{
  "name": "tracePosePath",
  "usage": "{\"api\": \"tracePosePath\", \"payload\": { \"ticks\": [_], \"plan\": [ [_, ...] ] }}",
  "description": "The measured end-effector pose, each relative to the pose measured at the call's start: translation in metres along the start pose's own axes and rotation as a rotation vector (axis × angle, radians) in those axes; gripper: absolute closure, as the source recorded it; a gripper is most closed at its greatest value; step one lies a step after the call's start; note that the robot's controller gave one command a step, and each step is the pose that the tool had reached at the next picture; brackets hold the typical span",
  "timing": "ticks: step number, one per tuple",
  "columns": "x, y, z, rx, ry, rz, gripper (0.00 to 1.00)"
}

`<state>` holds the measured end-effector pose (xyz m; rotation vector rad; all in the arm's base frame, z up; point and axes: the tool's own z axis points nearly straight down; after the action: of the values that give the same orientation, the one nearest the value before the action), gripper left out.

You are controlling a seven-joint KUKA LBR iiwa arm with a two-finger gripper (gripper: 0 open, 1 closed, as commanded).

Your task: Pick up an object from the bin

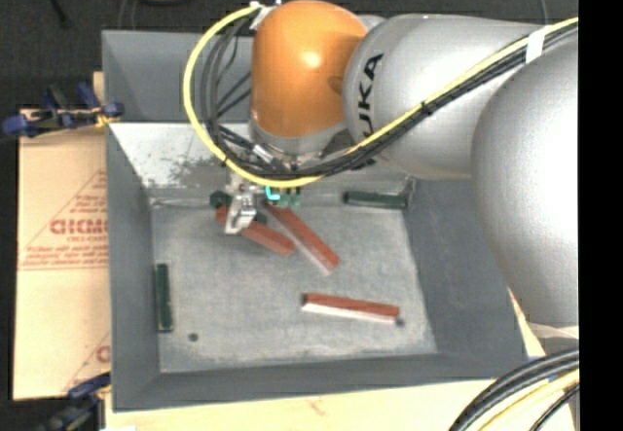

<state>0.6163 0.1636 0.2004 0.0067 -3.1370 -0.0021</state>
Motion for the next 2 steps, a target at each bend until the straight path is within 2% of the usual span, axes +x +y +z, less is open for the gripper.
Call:
{"api": "tracePosePath", "payload": {
  "ticks": [1, 2],
  "plan": [
    [-0.002, -0.001, -0.004, -0.001, -0.007, 0.002, 0.0],
    [0.053, -0.08, 0.081, 0.003, -0.006, -0.284, 1.0]
  ]
}}
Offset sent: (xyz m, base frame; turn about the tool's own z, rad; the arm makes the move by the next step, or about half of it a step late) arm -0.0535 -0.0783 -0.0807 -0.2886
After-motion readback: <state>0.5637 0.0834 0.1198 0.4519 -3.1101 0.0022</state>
